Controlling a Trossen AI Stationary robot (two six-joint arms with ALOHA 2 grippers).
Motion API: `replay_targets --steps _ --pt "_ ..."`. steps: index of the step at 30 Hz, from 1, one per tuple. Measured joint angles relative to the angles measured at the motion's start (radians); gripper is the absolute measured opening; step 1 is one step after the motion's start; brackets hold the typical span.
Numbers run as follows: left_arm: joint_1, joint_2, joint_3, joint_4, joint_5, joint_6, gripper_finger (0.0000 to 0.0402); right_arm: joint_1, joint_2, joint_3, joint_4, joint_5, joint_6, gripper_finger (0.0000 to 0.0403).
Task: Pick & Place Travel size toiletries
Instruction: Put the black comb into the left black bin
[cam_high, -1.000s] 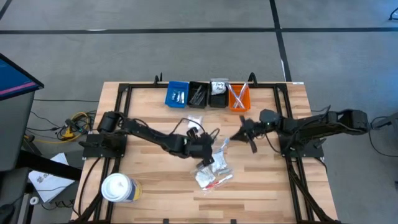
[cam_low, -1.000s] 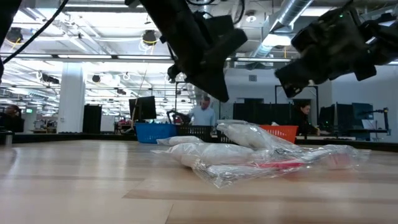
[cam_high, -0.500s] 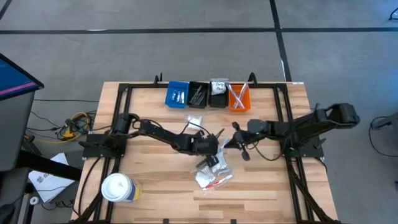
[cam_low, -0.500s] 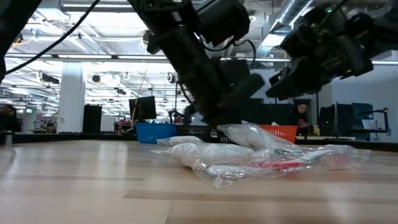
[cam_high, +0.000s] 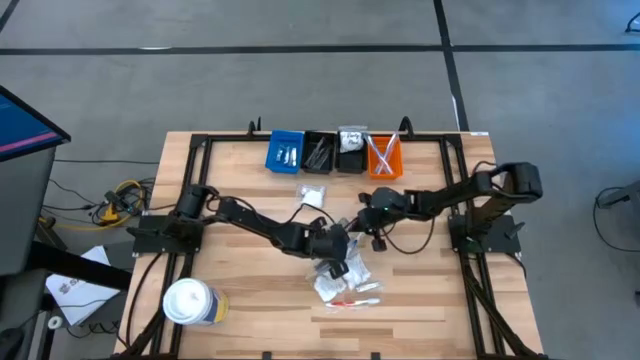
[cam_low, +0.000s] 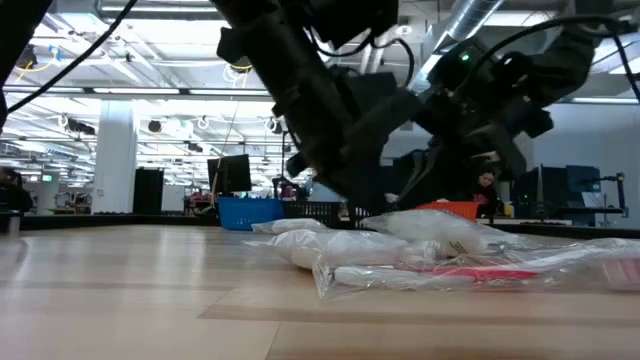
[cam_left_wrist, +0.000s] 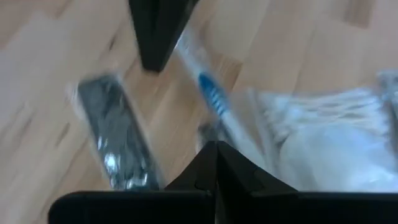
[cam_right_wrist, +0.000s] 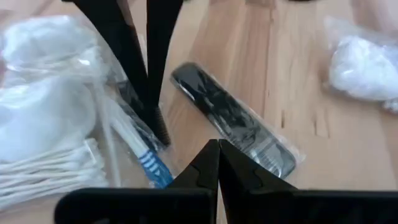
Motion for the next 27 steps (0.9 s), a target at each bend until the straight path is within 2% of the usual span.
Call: replay_targets --steps 6,17,22,27 --pt "0.002 0.003 -0.001 -0.145 0.014 -0.081 0.0001 -0.021 0.047 0.042 -0.053 0.0 -0.002 0.0" --pt "0.028 -0.008 -0.078 -0.122 0.073 -0.152 0.0001 -0.064 0.049 0.106 -0.027 0.0 -0.011 0.0" --pt "0.022 -0.034 -0.086 -0.147 0.022 -0.131 0.0001 -0.063 0.072 0.104 -0.033 0.008 -0.011 0.0" --pt "0.003 -0.051 -0.088 -0.154 -0.015 -0.109 0.0001 -0.065 0.104 0.102 -0.017 0.079 -0.003 0.0"
